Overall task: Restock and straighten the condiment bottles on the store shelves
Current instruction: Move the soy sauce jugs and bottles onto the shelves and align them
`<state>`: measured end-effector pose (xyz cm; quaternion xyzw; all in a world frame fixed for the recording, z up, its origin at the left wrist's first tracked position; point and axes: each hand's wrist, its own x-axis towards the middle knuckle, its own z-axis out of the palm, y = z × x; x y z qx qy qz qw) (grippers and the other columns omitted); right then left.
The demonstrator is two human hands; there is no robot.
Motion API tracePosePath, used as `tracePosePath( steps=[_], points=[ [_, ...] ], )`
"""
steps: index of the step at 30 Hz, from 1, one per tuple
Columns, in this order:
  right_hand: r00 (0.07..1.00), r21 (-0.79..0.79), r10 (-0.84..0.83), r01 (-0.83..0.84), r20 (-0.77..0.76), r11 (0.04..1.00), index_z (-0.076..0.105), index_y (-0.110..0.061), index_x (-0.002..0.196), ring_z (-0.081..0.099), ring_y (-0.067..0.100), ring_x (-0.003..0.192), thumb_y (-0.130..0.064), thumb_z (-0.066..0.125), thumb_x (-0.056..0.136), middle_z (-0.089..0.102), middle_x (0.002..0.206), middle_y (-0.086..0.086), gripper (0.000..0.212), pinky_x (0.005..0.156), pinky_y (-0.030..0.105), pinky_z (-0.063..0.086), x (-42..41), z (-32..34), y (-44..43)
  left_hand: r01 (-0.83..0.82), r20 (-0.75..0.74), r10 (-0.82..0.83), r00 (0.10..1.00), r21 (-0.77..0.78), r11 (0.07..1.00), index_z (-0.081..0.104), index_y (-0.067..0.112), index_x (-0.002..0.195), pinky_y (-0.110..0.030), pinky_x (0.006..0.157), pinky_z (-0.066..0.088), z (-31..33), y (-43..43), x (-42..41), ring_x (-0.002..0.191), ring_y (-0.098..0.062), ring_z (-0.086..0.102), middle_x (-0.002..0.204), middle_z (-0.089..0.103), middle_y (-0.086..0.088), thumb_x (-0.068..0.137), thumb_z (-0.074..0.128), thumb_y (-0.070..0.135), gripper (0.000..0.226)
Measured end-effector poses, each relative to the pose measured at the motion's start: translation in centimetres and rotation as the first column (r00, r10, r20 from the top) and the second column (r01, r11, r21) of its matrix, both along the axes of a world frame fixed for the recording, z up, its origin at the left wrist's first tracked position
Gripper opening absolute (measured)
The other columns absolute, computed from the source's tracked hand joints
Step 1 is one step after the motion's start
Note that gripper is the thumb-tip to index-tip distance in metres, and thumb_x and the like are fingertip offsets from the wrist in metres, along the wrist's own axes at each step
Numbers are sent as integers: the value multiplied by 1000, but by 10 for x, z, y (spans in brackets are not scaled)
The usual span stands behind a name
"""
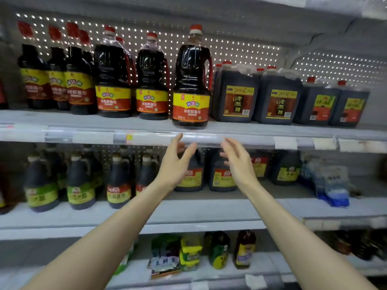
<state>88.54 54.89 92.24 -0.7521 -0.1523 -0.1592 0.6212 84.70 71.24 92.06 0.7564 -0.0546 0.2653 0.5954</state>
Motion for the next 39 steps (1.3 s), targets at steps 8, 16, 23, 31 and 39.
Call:
tracePosePath(
  steps=[8, 16, 23, 31, 39],
  points=[
    [972, -31, 71, -80, -222, 996, 53, -25, 124, 59, 13, 109, -38, 49, 98, 61, 120, -3, 29, 93, 28, 45, -25, -118, -51, -29, -252, 18, 968, -41, 999, 32, 18, 147, -23, 89, 38, -135, -42, -24, 118, -13, 49, 129, 51, -1, 96, 51, 37, 58],
    [862, -75, 87, -143, -500, 987, 57, -22, 111, 61, 11, 95, -29, 52, 98, 63, 103, -6, 16, 75, 17, 43, -53, -320, -93, -69, -524, 17, 852, -81, 994, 41, 22, 138, -19, 88, 43, -330, -83, -77, 109, -13, 55, 116, 56, 1, 92, 62, 39, 54],
    [733, -149, 33, -181, -679, 972, 61, -15, 111, 63, 16, 99, -29, 54, 97, 66, 101, -3, 21, 86, 28, 47, -97, -500, -115, -92, -728, 14, 686, -67, 994, 41, 18, 136, -28, 89, 45, -498, -92, -127, 106, -16, 59, 110, 61, -2, 86, 58, 46, 60],
    [591, -216, -98, -133, -801, 967, 64, -9, 107, 59, 5, 88, -25, 56, 96, 65, 98, 0, 21, 77, 19, 43, -153, -681, -145, -25, -853, -10, 521, -26, 999, 47, 17, 123, -7, 74, 38, -668, -115, -173, 97, -11, 57, 101, 60, 1, 93, 57, 27, 33],
    [462, -292, -216, -99, -860, 951, 59, -7, 127, 57, 14, 106, -29, 58, 95, 61, 118, 5, 39, 85, 22, 43, -202, -838, -174, 11, -924, -26, 381, -23, 1000, 49, 14, 131, -25, 84, 43, -822, -141, -207, 102, -17, 60, 108, 62, -5, 91, 61, 36, 47]
  ],
)
